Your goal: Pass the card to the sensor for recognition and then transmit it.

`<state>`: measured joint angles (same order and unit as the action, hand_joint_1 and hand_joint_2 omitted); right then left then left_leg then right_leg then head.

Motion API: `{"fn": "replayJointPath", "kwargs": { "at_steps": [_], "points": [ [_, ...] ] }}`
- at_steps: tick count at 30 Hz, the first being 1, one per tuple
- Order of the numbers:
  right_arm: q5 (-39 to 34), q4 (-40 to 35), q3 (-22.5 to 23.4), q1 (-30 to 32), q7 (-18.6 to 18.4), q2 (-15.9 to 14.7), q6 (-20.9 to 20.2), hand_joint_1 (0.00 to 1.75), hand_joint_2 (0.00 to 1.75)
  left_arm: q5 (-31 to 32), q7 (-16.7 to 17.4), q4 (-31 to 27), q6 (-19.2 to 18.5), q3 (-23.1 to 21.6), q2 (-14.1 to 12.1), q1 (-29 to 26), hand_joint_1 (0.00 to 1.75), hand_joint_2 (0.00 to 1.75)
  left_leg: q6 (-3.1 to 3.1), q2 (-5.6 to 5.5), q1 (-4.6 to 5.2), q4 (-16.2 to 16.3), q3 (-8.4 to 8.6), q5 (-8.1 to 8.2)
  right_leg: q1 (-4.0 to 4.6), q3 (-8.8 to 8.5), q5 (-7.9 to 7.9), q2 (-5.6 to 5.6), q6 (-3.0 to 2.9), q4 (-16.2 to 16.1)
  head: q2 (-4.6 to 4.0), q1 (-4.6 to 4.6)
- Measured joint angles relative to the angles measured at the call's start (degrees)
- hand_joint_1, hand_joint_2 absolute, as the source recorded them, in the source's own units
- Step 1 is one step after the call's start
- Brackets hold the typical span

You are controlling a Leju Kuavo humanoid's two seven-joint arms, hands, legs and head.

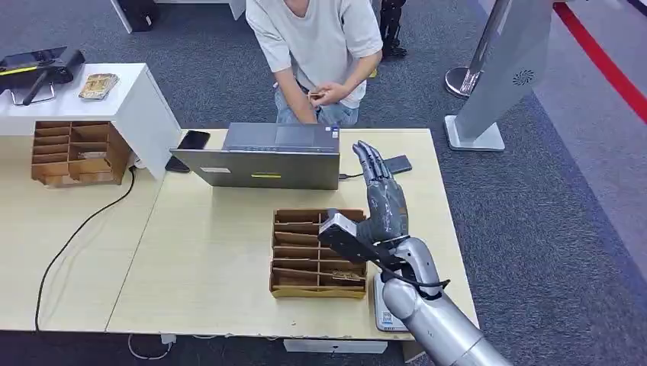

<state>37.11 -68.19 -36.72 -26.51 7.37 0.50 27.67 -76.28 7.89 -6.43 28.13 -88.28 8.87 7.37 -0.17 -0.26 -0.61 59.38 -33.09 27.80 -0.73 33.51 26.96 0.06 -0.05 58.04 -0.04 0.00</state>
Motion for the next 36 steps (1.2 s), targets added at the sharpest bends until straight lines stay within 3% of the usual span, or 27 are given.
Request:
{"fn": "replayJointPath", "kwargs": {
  "at_steps": [23, 36],
  "points": [
    [0.15, -2.54, -0.3, 3.27, 1.71, 0.0, 0.09, 0.0, 1.75, -0.92, -0.02, 0.0, 0.37, 0.02, 0.02, 0.0, 0.0, 0.0, 0.0, 0.0, 0.0, 0.0, -0.01, 0.0, 0.0, 0.02, 0.0, 0.0, 0.0, 0.0, 0.0, 0.0],
    [-4.26, -11.61, -2.36, 10.72, 7.98, -0.57, 1.33, 0.0, 1.75, -2.89, -0.26, 0.0, 1.88, 0.9, 0.57, -0.05, 0.0, 0.0, -0.02, 0.0, 0.0, -0.01, -0.04, 0.03, 0.0, 0.06, 0.02, 0.0, 0.0, -0.02, 0.0, -0.02]
  ]
}}
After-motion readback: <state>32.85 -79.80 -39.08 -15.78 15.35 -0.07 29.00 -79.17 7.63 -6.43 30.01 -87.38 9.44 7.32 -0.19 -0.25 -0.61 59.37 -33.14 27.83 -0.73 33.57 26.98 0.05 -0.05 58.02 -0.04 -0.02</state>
